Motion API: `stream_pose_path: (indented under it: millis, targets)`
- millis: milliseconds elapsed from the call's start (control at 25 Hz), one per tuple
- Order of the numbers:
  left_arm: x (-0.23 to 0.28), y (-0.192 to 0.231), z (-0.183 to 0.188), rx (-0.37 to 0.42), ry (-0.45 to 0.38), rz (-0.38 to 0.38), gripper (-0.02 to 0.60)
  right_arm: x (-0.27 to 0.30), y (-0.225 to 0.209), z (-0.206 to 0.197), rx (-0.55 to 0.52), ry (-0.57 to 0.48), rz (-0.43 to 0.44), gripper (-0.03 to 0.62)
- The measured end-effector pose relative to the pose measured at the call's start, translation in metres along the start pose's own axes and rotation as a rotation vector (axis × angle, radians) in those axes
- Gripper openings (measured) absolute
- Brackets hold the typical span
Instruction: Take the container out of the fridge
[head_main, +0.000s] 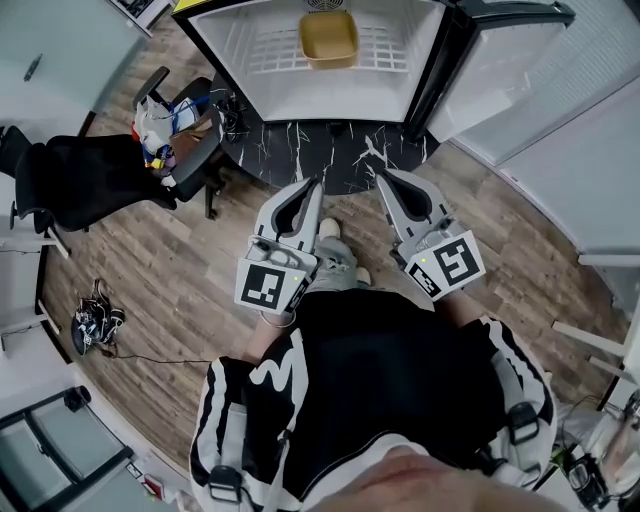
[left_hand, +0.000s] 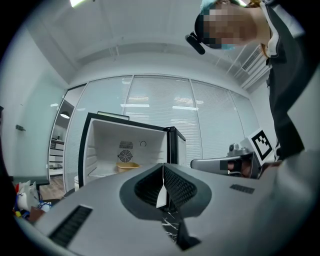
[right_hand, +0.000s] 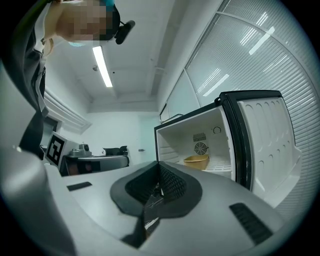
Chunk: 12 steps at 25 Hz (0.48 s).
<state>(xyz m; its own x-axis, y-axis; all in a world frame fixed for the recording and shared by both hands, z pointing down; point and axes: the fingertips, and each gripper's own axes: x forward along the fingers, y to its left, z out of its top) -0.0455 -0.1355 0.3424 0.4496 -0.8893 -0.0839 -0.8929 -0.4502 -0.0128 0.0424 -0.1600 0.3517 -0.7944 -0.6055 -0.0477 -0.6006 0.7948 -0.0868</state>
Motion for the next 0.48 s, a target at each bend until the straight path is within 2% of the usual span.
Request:
stream_pose_path:
  millis: [480]
  targets:
    - [0.044, 0.034, -0.004, -0.017, -0.004, -0.04, 0.009, 0.035, -0.035, 0.002, -0.016, 0.018, -0.058, 0.011]
